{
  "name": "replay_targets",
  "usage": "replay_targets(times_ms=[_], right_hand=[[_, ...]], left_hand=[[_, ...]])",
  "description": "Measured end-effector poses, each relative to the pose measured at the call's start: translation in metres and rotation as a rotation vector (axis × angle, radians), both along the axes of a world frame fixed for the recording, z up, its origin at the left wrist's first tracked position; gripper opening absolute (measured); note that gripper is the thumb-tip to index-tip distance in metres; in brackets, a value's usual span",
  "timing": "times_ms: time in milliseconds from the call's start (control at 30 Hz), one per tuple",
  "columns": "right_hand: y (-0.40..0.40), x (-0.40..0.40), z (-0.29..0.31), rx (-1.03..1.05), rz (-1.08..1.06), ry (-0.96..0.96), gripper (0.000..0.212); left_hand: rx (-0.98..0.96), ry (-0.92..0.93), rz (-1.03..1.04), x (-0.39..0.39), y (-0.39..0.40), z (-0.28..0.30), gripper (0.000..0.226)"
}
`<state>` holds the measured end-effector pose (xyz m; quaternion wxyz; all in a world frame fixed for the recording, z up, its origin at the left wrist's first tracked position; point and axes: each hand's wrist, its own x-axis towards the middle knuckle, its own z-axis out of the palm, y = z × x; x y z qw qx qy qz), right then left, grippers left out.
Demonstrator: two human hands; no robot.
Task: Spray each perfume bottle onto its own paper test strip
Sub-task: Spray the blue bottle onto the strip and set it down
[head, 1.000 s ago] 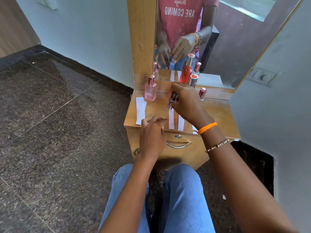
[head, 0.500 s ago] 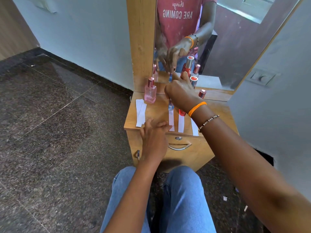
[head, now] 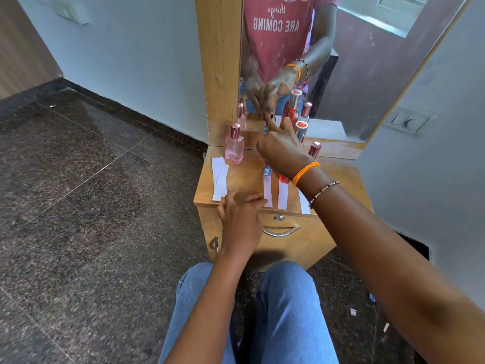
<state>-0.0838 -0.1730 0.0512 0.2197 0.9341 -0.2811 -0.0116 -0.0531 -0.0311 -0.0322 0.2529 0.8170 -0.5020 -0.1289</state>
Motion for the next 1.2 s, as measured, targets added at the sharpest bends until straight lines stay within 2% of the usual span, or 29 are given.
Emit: replay_targets(times_ms=[133, 267, 333, 433, 500, 600, 800, 933, 1033, 1200], right_hand=[[0.001, -0.001, 0.0, -0.011, 0.001, -0.006, 0.019], [0.012, 0.003, -0.003, -0.005, 0.113, -0.18, 0.028], [0.022, 0.008, -0.016, 0.113, 0.184, -0.289, 0.034], [0.039, 0.019, -0.042, 0.439, 0.146, -0.401, 0.033], [0.044, 0.026, -0.058, 0.592, 0.061, -0.456, 0.041], [0.044, 0.032, -0.075, 0.69, -0.019, -0.579, 0.054], [0.043, 0.037, -0.087, 0.749, -0.018, -0.681, 0.05], [0.041, 0.038, -0.093, 0.724, -0.016, -0.725, 0.045], [0.044, 0.039, -0.098, 0.665, 0.001, -0.732, 0.039], [0.05, 0.03, -0.097, 0.694, 0.136, -0.866, 0.029]], left_hand=[[-0.07, 0.037, 0.01, 0.001, 0.002, 0.0, 0.047], [-0.157, 0.05, 0.108, 0.011, 0.005, -0.002, 0.047], [-0.208, 0.057, 0.226, 0.019, 0.007, -0.002, 0.038], [-0.255, 0.061, 0.369, 0.036, 0.009, -0.004, 0.028], [-0.249, 0.057, 0.385, 0.047, 0.008, -0.006, 0.034], [-0.225, 0.062, 0.319, 0.061, 0.004, -0.007, 0.054], [-0.128, 0.069, 0.251, 0.072, -0.003, -0.014, 0.061], [-0.141, 0.053, 0.256, 0.071, -0.001, -0.018, 0.062], [-0.157, 0.116, 0.277, 0.074, -0.003, -0.014, 0.058], [-0.203, 0.172, 0.22, 0.085, -0.005, -0.01, 0.063]])
